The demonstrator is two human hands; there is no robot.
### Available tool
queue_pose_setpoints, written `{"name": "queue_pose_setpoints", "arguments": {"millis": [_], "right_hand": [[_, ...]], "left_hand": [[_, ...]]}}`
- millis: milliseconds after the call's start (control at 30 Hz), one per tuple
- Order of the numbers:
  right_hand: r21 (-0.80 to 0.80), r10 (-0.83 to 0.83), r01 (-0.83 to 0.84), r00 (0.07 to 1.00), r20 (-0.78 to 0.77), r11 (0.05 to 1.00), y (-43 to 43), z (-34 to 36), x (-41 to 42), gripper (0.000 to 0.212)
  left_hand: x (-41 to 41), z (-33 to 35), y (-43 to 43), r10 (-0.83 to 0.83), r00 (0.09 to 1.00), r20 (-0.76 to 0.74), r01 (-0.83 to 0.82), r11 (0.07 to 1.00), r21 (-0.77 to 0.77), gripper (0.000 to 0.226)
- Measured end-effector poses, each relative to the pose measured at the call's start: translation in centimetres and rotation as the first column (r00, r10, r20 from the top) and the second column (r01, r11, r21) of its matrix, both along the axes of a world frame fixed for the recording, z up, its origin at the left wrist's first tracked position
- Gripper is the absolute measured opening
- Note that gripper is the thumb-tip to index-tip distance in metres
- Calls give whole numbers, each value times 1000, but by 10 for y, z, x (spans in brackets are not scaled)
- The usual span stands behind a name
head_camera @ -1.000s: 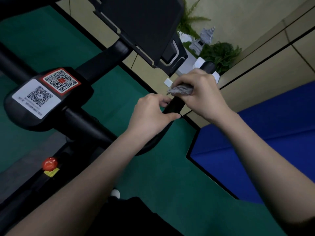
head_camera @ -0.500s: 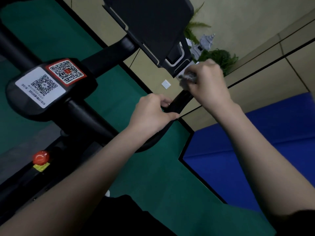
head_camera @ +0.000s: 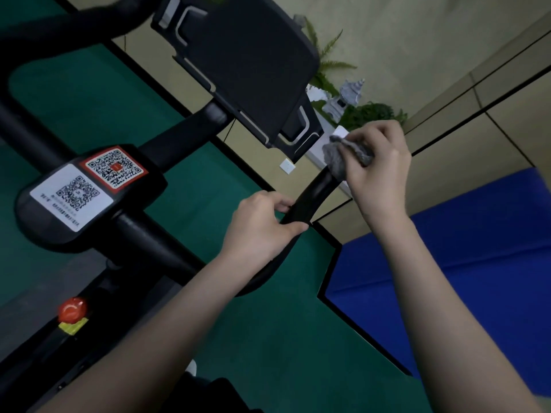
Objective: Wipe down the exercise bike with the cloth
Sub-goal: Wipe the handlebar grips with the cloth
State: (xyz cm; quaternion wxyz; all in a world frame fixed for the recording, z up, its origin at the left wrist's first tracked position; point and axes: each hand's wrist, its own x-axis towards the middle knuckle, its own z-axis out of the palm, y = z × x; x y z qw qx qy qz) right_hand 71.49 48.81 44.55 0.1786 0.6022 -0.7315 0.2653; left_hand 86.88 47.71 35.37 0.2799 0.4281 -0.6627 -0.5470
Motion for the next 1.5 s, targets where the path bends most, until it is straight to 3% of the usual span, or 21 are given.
{"name": "queue_pose_setpoints", "arguments": {"millis": [433, 667, 833, 967, 1100, 1200, 1333, 1500], "right_hand": [[-416, -104, 187, 971, 214, 890, 17, -62, 5, 10], [-376, -91, 201, 953, 291, 905, 36, -84, 21, 29], [-400, -86, 218, 943, 321, 890, 35, -71, 19, 22], [-425, -56, 143, 976, 211, 894, 26, -45, 6, 19], [-379, 82, -72, 997, 8, 923, 16, -20, -7, 17], [-221, 181, -199, 979, -96, 955, 7, -13, -11, 16], [17, 195, -196, 963, -187, 981, 1, -15, -16, 19], [163, 220, -183, 943, -248, 969, 4, -14, -14, 21]], "left_hand": [[-1, 3, 0, 2, 1000, -5, -2, 1000, 1, 30], [-1, 4, -1, -1, 1000, -4, 1, 1000, -2, 30], [-1, 4, -1, 0, 1000, -9, 0, 1000, -1, 30], [-2, 5, -1, -10, 1000, -18, 11, 1000, 15, 30], [-2, 4, -1, -18, 1000, -13, 18, 1000, 23, 29], [-2, 4, -1, -12, 1000, -5, 12, 1000, 18, 26], [-1, 6, 0, -15, 1000, -7, 15, 1000, 8, 25], [-1, 5, 0, -1, 1000, -11, 1, 1000, 3, 26]]}}
